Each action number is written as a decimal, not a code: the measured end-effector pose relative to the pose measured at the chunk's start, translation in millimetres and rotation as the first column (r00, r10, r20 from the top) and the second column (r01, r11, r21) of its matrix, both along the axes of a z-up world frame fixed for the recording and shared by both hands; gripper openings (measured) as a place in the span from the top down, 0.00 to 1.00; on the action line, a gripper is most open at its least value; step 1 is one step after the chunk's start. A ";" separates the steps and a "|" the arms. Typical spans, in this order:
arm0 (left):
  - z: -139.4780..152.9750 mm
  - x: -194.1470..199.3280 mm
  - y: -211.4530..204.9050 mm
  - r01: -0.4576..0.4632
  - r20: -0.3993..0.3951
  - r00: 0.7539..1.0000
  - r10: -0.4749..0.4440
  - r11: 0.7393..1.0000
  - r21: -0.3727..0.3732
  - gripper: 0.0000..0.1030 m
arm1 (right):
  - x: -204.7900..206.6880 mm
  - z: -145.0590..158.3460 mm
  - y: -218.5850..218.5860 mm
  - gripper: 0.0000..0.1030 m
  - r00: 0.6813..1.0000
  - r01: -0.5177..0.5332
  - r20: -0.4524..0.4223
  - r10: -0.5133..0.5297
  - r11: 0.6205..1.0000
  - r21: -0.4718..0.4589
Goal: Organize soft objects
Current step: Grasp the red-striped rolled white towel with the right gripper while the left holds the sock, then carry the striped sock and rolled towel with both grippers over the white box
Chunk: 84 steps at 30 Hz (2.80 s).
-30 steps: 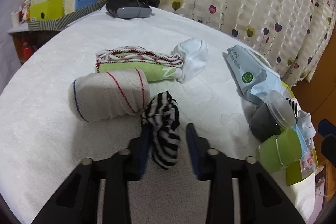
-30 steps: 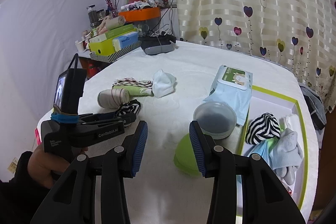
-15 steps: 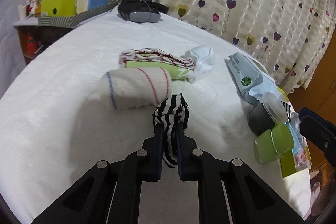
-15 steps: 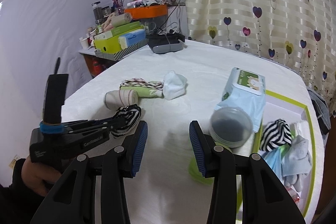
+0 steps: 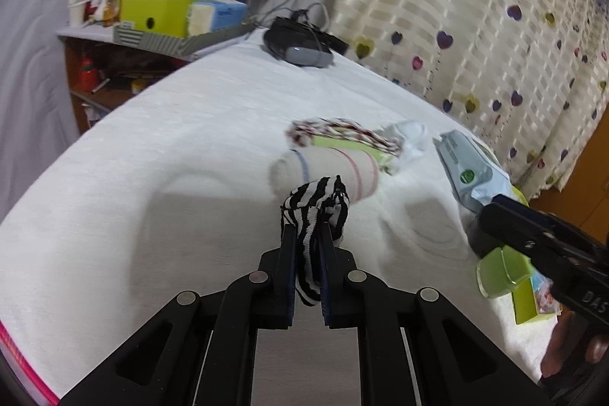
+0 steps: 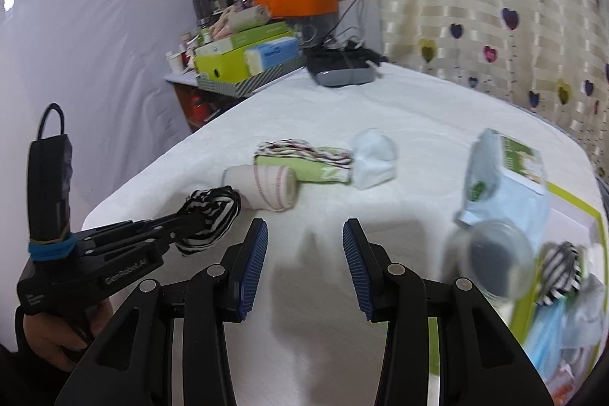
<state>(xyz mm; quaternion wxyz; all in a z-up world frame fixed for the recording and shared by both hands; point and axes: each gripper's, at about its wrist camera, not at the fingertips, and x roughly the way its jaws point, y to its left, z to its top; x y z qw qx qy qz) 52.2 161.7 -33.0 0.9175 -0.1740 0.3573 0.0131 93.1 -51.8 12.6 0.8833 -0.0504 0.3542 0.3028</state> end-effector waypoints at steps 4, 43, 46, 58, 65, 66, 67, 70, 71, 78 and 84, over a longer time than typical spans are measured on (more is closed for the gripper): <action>0.1 -3.3 14.1 -0.029 0.005 1.000 0.030 1.000 -0.008 0.90 | 14.0 -9.7 22.8 0.59 0.998 -0.041 -0.038 0.041 0.999 0.012; -5.1 -15.4 63.6 -0.125 0.010 0.992 0.126 0.992 -0.035 0.90 | 27.6 -43.6 97.9 0.51 0.954 -0.297 -0.080 0.290 0.949 -0.101; -5.8 -14.9 62.2 -0.122 0.007 0.992 0.123 0.992 -0.036 0.90 | 29.2 -48.5 100.1 0.51 0.959 -0.277 -0.097 0.265 0.951 -0.136; 6.4 -20.1 39.6 -0.089 0.034 0.995 0.090 0.996 -0.024 0.90 | 12.9 -29.0 71.2 0.57 0.978 -0.203 -0.069 0.199 0.977 -0.064; 27.7 -26.0 9.8 -0.035 0.078 0.996 0.035 0.999 -0.004 0.90 | -8.9 -3.5 37.8 0.57 0.988 -0.151 -0.029 0.150 0.989 -0.005; 31.3 -27.5 3.3 -0.022 0.087 0.996 0.022 1.000 -0.001 0.90 | -13.0 0.3 31.8 0.57 0.990 -0.142 -0.019 0.142 0.990 0.002; 34.1 -28.9 -1.7 -0.012 0.094 0.996 0.012 1.000 0.002 0.90 | -15.3 2.5 27.6 0.57 0.991 -0.136 -0.014 0.136 0.991 0.006; 43.7 -31.8 -19.5 0.020 0.113 0.993 -0.022 1.000 0.013 0.90 | -24.5 11.6 10.3 0.57 0.994 -0.109 0.002 0.109 0.994 0.026; 46.8 -33.0 -26.5 0.033 0.119 0.992 -0.035 0.999 0.017 0.90 | -28.0 14.5 3.4 0.57 0.996 -0.094 0.008 0.094 0.995 0.030; 61.0 -41.6 -64.4 0.093 0.142 0.985 -0.099 0.995 0.043 0.90 | -43.6 27.1 -31.6 0.57 0.999 -0.034 0.038 0.031 0.997 0.063; 71.4 -46.0 -91.5 0.139 0.152 0.977 -0.147 0.988 0.066 0.90 | -53.8 34.6 -60.1 0.57 0.998 0.006 0.058 -0.011 0.996 0.094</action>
